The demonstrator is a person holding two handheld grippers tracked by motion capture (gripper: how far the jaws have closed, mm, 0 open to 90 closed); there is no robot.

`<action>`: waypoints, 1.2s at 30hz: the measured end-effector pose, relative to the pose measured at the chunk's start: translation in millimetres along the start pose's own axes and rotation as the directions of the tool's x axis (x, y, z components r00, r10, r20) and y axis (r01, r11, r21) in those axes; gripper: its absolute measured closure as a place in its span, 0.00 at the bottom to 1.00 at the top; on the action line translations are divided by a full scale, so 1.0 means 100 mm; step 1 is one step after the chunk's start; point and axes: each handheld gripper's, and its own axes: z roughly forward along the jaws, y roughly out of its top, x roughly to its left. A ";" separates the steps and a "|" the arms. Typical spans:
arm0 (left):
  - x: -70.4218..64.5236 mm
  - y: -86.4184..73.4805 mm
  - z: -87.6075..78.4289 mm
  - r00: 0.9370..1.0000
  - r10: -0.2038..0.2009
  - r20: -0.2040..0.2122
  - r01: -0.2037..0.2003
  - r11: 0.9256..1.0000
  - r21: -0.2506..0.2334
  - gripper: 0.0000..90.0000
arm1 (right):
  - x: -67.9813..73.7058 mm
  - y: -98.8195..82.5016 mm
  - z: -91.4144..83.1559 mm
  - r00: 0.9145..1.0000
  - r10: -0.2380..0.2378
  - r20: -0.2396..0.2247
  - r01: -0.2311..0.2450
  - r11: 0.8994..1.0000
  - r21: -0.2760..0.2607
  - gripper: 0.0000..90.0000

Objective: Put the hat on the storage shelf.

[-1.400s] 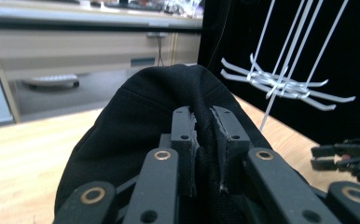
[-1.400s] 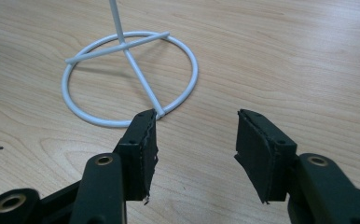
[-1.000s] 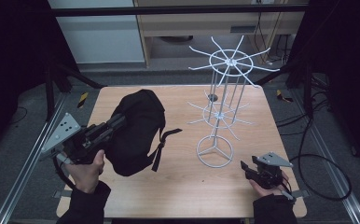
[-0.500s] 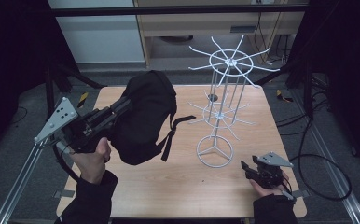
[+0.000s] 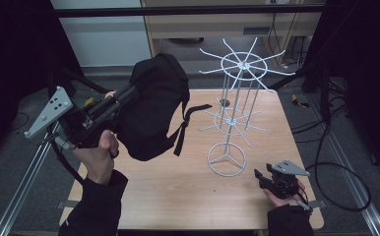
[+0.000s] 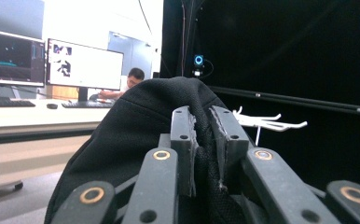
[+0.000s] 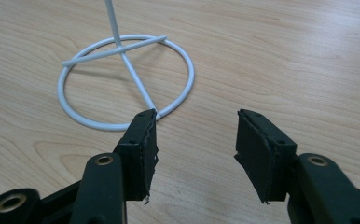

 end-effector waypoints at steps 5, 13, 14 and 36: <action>-0.03 0.10 0.05 1.000 0.002 0.007 -0.002 1.000 -0.014 0.88 | 0.00 0.00 0.00 1.000 0.001 -0.003 -0.001 1.000 0.002 0.54; -0.12 0.21 0.17 0.999 0.026 0.020 -0.026 1.000 -0.003 0.88 | 0.00 0.00 0.00 1.000 0.003 -0.005 -0.003 1.000 0.003 0.54; -0.14 0.23 0.19 0.999 0.026 0.024 -0.026 1.000 -0.006 0.88 | 0.00 0.00 0.00 1.000 0.003 -0.005 -0.003 1.000 0.004 0.54; -0.26 0.02 0.66 0.996 -0.002 0.085 -0.002 0.999 0.053 0.88 | 0.00 0.00 0.01 1.000 -0.003 -0.011 0.004 1.000 0.004 0.54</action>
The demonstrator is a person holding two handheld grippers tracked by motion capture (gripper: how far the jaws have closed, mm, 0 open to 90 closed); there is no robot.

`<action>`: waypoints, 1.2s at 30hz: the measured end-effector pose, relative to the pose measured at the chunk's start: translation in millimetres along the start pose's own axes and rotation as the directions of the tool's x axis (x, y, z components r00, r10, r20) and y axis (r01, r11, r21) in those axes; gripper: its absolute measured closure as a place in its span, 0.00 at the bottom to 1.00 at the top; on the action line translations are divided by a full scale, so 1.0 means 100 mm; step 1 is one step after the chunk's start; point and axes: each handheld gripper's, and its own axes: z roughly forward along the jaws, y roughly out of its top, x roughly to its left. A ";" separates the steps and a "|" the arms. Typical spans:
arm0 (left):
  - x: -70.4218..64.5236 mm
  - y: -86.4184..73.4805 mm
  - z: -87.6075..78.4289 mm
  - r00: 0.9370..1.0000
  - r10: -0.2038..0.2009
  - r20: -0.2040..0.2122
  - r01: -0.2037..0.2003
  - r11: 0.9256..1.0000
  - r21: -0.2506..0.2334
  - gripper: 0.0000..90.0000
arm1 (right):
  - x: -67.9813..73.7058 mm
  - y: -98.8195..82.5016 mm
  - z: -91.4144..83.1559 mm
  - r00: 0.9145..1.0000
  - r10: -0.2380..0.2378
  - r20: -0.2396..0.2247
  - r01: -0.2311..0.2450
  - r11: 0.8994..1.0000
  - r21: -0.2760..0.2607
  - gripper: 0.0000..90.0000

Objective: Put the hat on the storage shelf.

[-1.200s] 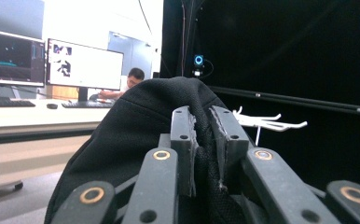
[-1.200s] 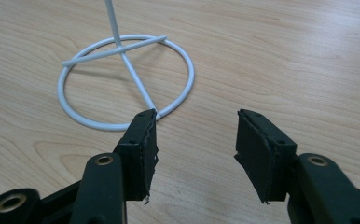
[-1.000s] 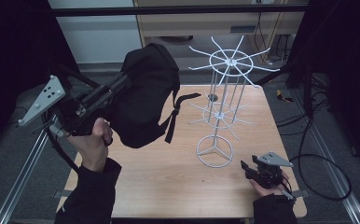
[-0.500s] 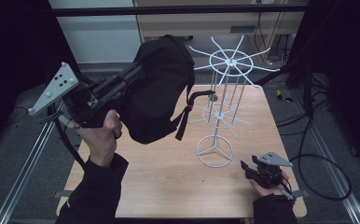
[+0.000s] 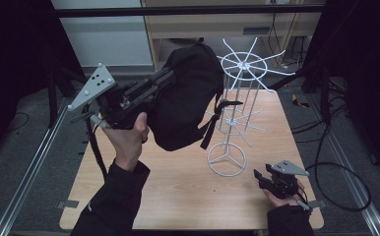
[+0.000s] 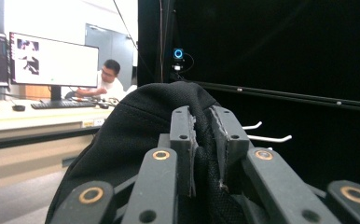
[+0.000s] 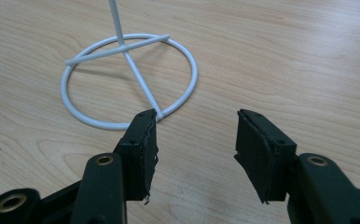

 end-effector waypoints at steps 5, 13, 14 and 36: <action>0.03 -0.08 0.01 1.000 -0.012 0.000 0.012 1.000 0.012 0.87 | 0.00 0.00 0.00 1.000 -0.005 -0.001 0.005 1.000 0.001 0.54; 0.11 -0.21 -0.02 1.000 -0.026 0.000 0.026 0.997 0.068 0.86 | 0.01 0.00 0.00 1.000 0.002 -0.004 -0.002 1.000 0.006 0.54; 0.11 -0.23 -0.02 1.000 -0.026 -0.001 0.026 0.997 0.076 0.86 | 0.01 0.00 0.00 1.000 0.001 -0.004 -0.001 1.000 0.006 0.54; 0.17 -0.62 0.11 1.000 -0.020 -0.016 0.023 0.976 0.216 0.84 | 0.01 -0.01 0.01 1.000 -0.009 0.003 0.009 1.000 0.010 0.53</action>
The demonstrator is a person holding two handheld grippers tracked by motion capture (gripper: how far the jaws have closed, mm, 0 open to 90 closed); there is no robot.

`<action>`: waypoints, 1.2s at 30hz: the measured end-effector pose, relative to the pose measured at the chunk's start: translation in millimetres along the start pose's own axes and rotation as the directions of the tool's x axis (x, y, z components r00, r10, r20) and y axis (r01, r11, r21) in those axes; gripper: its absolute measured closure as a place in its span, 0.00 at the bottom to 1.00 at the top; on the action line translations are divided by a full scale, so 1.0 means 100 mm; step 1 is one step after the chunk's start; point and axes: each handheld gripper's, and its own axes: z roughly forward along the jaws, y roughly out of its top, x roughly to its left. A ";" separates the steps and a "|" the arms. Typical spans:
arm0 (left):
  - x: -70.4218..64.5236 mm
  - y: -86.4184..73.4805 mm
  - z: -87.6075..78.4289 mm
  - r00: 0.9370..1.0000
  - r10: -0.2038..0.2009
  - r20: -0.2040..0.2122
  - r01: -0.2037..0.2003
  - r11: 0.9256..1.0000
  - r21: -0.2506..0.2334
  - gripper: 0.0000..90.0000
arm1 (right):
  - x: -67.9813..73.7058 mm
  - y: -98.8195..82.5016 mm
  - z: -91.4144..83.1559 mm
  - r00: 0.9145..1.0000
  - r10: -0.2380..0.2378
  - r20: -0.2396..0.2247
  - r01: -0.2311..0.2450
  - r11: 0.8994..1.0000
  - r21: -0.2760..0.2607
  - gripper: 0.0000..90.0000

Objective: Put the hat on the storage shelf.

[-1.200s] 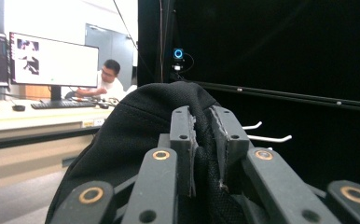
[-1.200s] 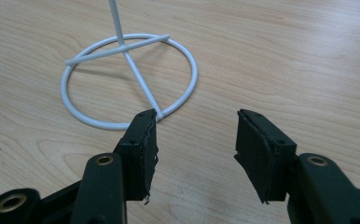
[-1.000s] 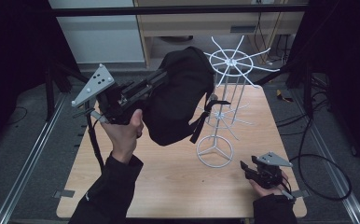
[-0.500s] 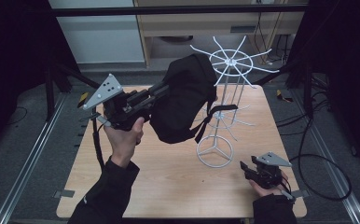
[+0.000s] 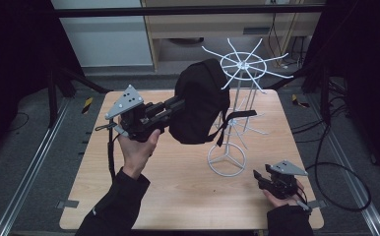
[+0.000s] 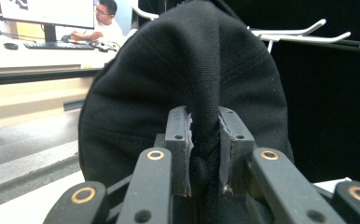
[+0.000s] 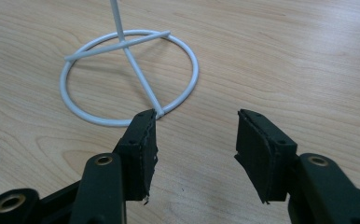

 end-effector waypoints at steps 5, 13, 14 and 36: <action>0.01 -0.06 0.02 1.000 -0.005 -0.004 0.005 1.000 0.006 0.83 | 0.00 0.00 0.00 1.000 0.000 0.001 0.000 1.000 0.000 0.53; -0.02 -0.13 0.09 1.000 0.011 -0.029 -0.010 1.000 0.026 0.77 | 0.00 0.00 0.00 1.000 -0.003 0.002 0.003 1.000 0.000 0.53; -0.02 -0.14 0.10 0.999 0.011 -0.036 -0.010 1.000 0.026 0.76 | 0.00 0.00 0.00 1.000 -0.003 0.002 0.003 1.000 0.000 0.53; 0.11 -0.24 -0.16 0.989 0.046 -0.143 -0.045 0.999 0.015 0.46 | 0.00 -0.01 0.00 1.000 0.001 0.006 -0.001 1.000 0.003 0.52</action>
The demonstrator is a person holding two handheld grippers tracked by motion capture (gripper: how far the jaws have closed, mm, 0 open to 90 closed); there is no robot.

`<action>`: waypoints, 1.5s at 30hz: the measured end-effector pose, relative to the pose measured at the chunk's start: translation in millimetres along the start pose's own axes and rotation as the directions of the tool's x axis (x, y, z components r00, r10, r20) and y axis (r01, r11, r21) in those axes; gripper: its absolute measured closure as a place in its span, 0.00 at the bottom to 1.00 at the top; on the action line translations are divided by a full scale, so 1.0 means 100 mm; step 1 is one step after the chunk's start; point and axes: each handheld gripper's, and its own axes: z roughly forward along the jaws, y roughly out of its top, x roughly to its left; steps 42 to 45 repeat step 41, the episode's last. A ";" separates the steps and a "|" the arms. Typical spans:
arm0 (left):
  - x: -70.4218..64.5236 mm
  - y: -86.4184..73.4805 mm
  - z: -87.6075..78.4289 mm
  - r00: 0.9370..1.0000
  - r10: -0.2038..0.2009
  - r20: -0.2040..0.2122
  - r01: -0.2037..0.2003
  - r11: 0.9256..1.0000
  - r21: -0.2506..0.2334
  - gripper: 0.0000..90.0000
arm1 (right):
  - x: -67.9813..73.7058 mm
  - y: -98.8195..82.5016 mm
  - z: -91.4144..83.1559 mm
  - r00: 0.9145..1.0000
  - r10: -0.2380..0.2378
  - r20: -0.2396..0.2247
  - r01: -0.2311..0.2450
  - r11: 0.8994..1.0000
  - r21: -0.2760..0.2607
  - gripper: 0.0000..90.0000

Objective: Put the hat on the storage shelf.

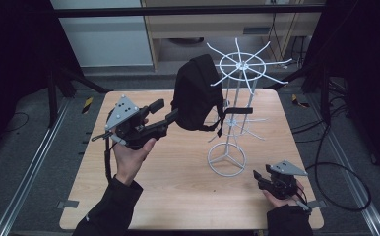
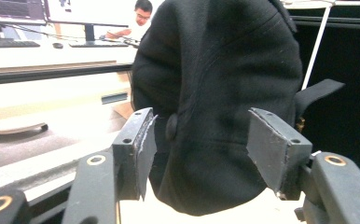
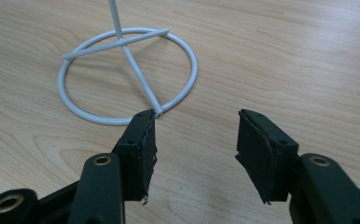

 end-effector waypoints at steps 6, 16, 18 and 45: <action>0.07 -0.16 -0.19 1.000 0.010 -0.028 -0.010 1.000 0.027 0.41 | -0.01 0.00 0.00 1.000 -0.001 0.003 0.001 1.000 -0.005 0.52; 0.30 -0.73 -0.50 0.995 -0.018 -0.095 0.031 0.989 0.141 0.35 | -0.02 -0.02 0.00 1.000 0.013 0.019 -0.013 1.000 -0.008 0.46; 0.37 -0.94 -0.57 0.992 -0.033 -0.118 0.055 0.980 0.189 0.34 | -0.03 -0.02 0.00 1.000 0.012 0.019 -0.012 1.000 -0.011 0.45; 0.99 -2.01 -0.99 0.935 -0.023 -0.353 0.163 0.915 0.370 0.22 | -0.09 -0.06 0.04 0.998 0.038 0.049 -0.038 0.999 -0.008 0.23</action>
